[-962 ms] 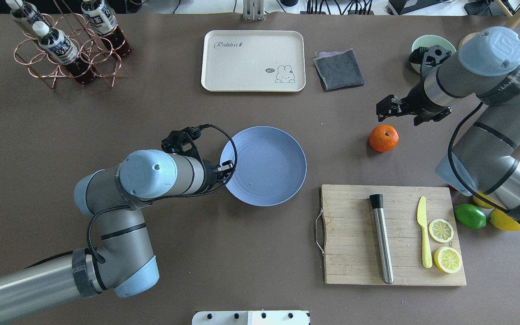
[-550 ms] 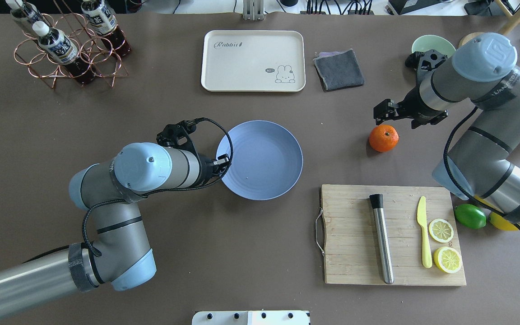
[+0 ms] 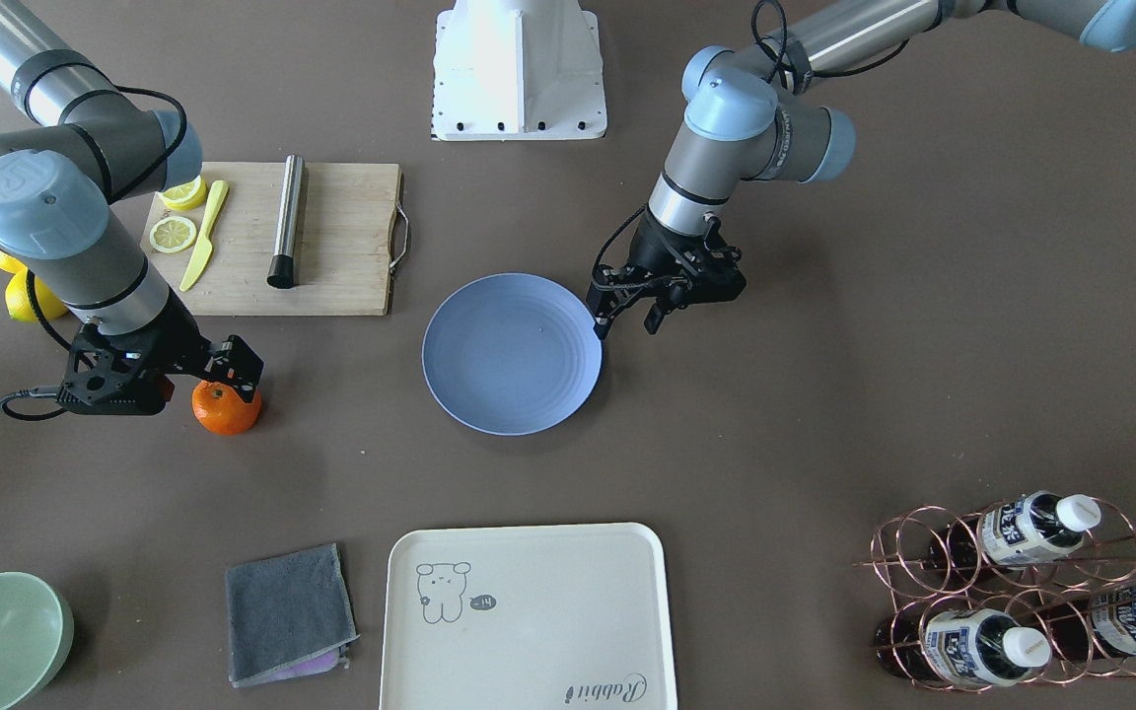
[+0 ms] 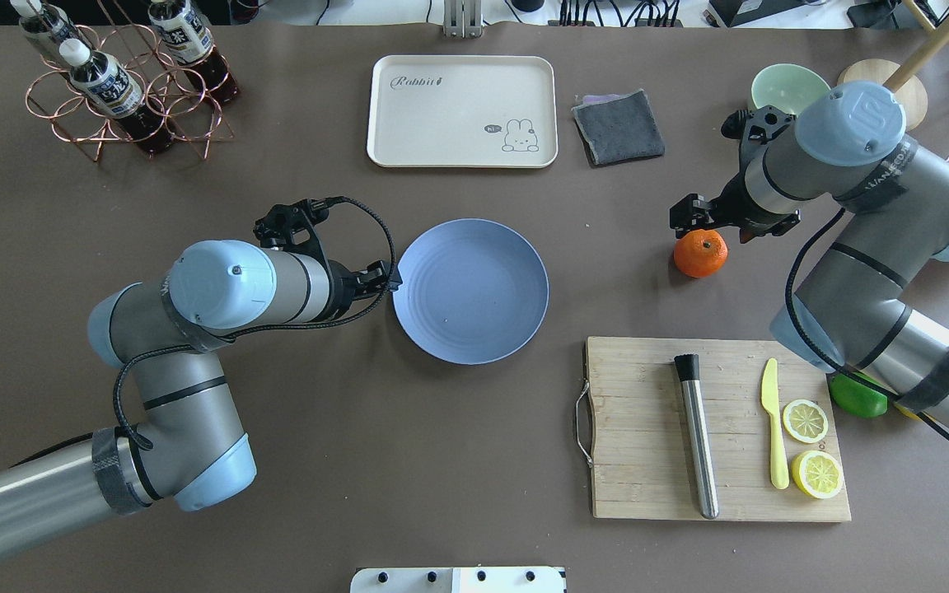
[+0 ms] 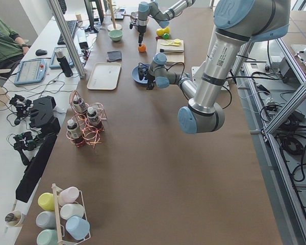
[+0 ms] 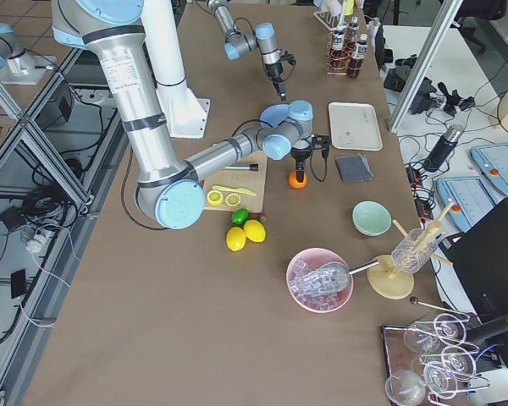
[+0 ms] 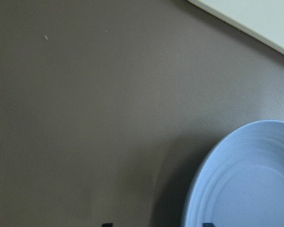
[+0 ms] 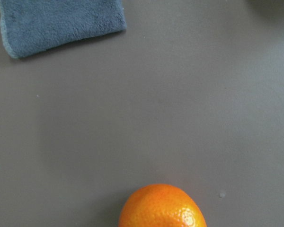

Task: Pick orange to plate
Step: 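Close the right gripper on the orange while the left gripper hovers by the plate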

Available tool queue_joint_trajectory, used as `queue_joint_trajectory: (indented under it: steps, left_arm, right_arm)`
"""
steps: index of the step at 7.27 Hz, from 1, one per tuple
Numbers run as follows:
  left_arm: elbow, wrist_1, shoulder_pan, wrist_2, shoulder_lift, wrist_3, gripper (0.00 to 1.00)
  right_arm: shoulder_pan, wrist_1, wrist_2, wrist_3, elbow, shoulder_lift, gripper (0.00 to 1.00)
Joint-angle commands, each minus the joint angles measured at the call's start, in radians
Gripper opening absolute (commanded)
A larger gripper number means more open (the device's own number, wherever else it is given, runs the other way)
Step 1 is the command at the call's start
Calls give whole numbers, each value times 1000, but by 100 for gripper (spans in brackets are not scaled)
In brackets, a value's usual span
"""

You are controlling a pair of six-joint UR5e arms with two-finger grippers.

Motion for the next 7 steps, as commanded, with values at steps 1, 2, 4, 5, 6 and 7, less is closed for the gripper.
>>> queue_joint_trajectory:
  steps: [1,2,4,5,6,7]
  left_arm:
    - [-4,1,-14,-7,3,8,99]
    - [-7,3,-20,-26,3,8,99]
    - [-8,4,-35,-30,3,10,99]
    - [-12,4,-35,-30,3,10,99]
    - [-15,3,-38,-52,3,10,99]
    - [-19,3,-50,-65,5,10,99]
  right_arm:
    - [-22,119,-34,1,-119,11,100]
    - [-23,140,-33,2,-134,9,100]
    - [-28,140,-28,10,-130,9,62]
    - [-28,140,-25,8,-124,9,42]
    - [-28,140,-19,8,-107,8,41]
    - [-28,134,-19,8,-87,0,40]
